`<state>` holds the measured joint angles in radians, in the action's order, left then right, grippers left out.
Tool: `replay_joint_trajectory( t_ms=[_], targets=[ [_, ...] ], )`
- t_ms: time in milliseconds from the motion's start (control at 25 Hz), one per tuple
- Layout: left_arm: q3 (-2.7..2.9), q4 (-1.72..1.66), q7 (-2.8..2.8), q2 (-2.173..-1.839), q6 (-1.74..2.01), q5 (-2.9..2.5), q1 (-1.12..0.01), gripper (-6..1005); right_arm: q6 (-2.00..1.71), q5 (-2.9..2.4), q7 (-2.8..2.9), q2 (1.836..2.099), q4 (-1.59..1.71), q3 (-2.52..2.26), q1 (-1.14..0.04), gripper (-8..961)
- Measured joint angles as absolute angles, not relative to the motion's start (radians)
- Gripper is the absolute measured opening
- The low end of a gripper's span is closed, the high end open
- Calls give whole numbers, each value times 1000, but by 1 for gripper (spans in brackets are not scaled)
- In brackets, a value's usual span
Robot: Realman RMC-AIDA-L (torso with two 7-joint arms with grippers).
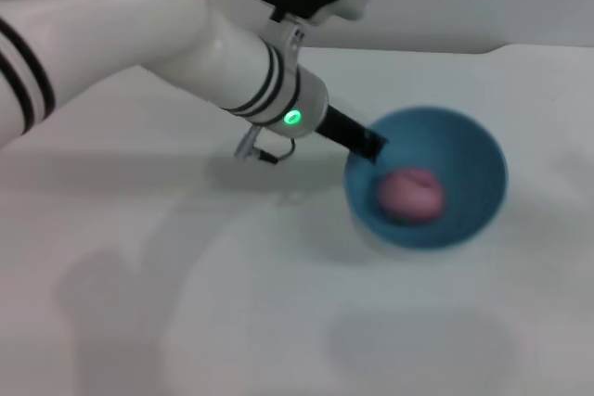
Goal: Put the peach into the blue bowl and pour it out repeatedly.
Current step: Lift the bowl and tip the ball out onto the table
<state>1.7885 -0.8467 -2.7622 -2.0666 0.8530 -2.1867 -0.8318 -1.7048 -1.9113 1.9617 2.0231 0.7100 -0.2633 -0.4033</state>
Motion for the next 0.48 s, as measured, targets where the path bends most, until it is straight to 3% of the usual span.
replay_joint_trajectory(
  t_ms=[240, 480],
  targets=[
    [1801, -840, -2739, -2069, 591, -2179, -769, -1, -1661, -1900, 1938, 2038, 646, -144, -316, 591],
    [1916, -839, -2737, -2070, 315, -2175, -722, -1, -1606, -1912, 1935, 2032, 569, -132, -270, 591]
  ],
)
